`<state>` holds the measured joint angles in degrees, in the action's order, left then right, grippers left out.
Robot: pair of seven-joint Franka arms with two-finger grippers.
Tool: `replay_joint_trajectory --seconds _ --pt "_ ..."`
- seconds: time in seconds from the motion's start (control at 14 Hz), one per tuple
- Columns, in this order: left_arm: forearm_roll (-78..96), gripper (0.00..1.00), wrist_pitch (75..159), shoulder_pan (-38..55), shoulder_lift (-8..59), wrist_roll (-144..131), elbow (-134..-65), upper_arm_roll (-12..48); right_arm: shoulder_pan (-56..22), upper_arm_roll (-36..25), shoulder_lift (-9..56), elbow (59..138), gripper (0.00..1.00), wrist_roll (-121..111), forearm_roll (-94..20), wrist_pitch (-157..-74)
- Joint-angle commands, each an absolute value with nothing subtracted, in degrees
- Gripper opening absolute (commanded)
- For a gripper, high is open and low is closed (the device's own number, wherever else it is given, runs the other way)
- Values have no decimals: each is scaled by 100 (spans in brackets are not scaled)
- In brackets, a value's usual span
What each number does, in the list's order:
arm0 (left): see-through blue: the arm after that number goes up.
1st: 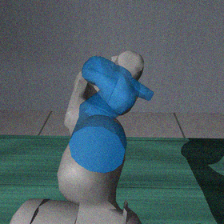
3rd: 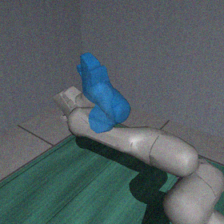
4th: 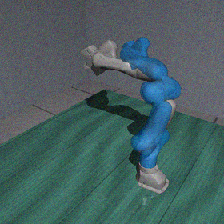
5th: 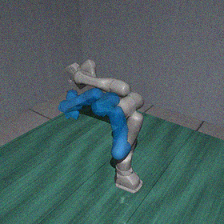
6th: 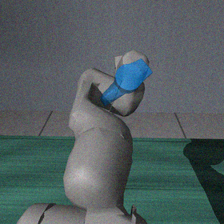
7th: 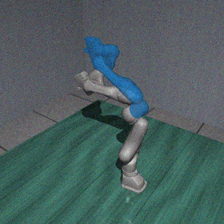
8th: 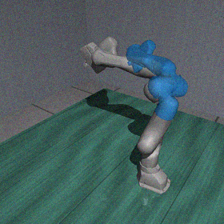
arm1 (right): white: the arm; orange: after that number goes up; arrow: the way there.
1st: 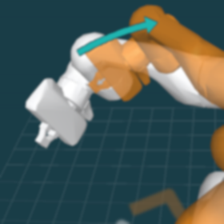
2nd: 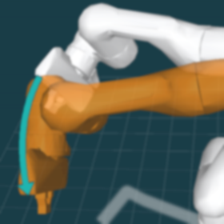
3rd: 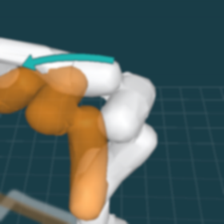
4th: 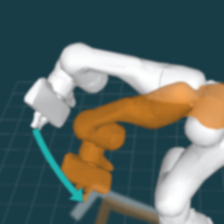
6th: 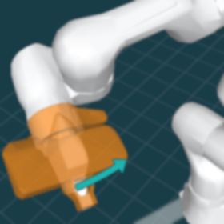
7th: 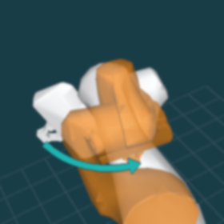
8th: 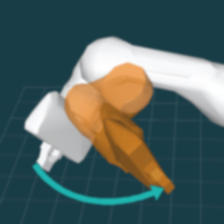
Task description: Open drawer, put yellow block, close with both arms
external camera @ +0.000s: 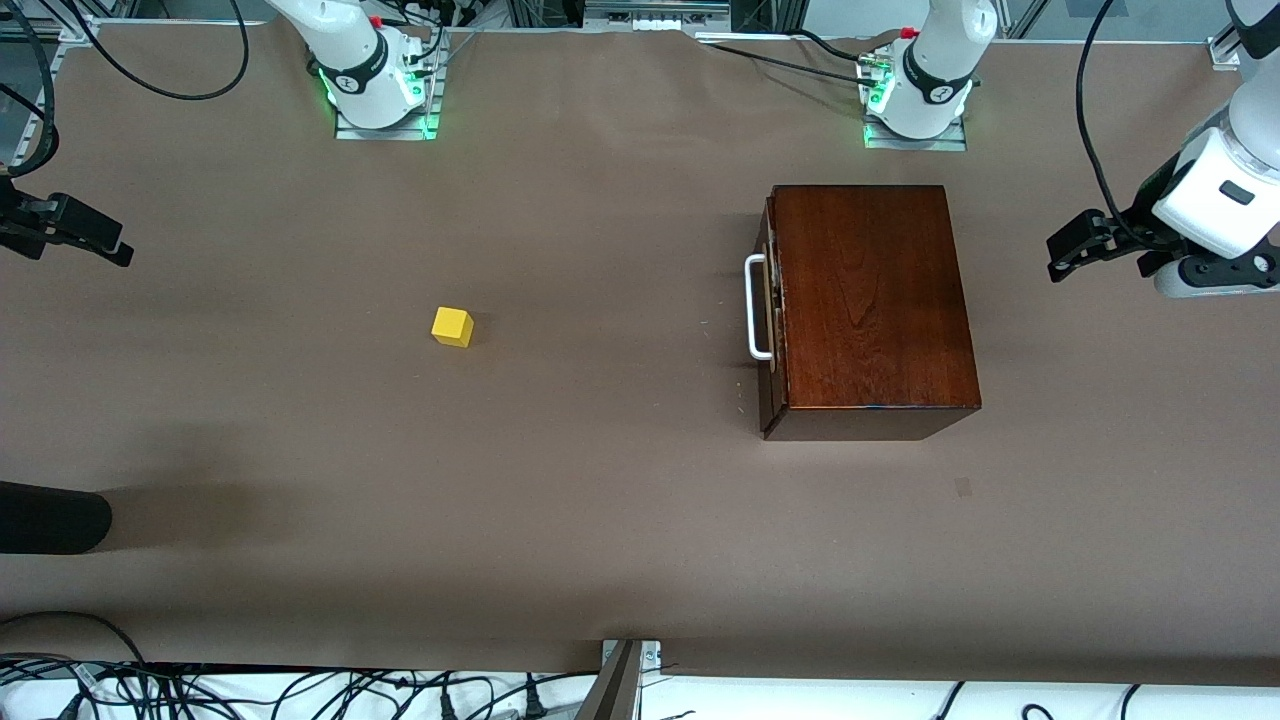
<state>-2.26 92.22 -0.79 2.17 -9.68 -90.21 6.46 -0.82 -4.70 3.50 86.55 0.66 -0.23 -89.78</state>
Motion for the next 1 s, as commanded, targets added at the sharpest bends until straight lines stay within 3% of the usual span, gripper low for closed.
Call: replay_joint_trajectory --seconds 0.0,0.43,0.93 --pt "-106 100 9097 -70 308 -896 -8851 746 53 -343 352 8596 100 105 -9 -8974" --pt "114 100 9105 -53 598 -931 -8851 1326 44 -343 360 8596 100 105 -9 -8974" --pt "88 100 9114 96 1010 -1967 -8851 2618 53 -343 352 8596 100 105 0 -8974"
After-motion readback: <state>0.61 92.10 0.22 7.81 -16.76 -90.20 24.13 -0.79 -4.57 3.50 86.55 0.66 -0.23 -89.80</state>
